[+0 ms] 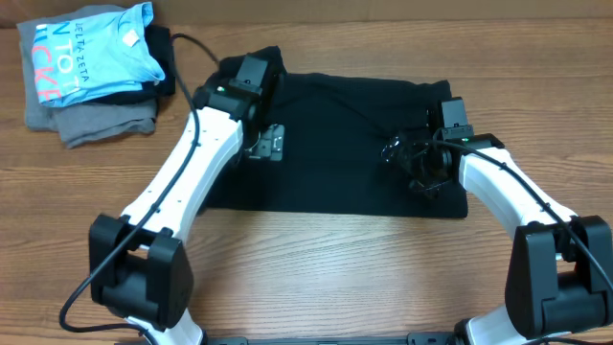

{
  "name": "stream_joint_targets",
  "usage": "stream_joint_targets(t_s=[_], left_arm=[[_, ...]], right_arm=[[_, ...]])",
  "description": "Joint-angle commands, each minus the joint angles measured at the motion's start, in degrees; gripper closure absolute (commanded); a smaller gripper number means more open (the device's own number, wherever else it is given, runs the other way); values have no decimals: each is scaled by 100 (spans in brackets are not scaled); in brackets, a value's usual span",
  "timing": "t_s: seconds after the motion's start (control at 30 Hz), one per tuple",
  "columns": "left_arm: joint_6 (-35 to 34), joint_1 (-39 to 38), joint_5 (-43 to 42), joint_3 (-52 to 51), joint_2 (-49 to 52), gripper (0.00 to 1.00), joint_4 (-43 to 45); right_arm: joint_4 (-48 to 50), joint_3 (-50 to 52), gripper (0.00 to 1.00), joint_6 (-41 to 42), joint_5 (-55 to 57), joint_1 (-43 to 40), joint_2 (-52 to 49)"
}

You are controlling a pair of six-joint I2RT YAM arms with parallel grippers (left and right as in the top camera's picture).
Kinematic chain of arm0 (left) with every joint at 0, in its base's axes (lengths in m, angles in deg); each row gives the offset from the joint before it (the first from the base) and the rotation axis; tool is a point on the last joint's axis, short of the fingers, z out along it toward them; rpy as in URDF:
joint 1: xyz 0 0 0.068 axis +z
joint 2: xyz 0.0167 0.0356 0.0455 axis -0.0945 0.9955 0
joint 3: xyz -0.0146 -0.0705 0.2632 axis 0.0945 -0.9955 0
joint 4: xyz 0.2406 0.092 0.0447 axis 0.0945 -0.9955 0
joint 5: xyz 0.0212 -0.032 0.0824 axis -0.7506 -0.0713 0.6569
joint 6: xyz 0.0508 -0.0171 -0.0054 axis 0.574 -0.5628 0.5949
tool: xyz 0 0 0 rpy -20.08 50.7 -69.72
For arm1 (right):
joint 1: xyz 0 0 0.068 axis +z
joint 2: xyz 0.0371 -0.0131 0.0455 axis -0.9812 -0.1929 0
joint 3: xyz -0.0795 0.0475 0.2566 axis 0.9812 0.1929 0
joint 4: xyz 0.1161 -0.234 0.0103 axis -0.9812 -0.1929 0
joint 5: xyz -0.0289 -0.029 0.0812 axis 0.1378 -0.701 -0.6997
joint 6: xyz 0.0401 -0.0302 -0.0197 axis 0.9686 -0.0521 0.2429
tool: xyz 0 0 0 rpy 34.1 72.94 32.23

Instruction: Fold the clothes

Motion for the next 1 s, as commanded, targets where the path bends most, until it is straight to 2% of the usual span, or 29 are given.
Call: stream_joint_targets(t_s=[0.0,0.13,0.23,0.3,0.33,0.4,0.53,0.57,0.6,0.97], left_arm=[[-828,240,-352,-219,-72,0,-184],[-822,645,-420,-822,-72,0,319],[-286,1036,-1121,-1161,-63,0,861],[-96,1303,-1766,-1270,-24,6,1069],[4,1443,-2114,-1290,17,13,1156],[157,1545,-2428,-1290,68,21,1255],[236,1510,-2494,-1290,68,38,1298],[236,1473,-2509,-1290,103,45,1325],[229,1460,-2540,-1290,129,48,1344],[170,1460,-2577,-1287,769,48,1381]], right_arm=[[35,37,0,37,61,13,-20],[11,37,0,35,61,13,-20],[2,37,0,15,63,11,-20],[37,37,0,17,61,11,-20],[63,37,0,17,61,11,-20],[94,37,0,17,61,13,-20],[129,37,0,17,61,11,-17],[127,37,0,17,61,11,-20],[127,37,0,17,63,11,-20],[105,37,0,15,63,11,-20]])
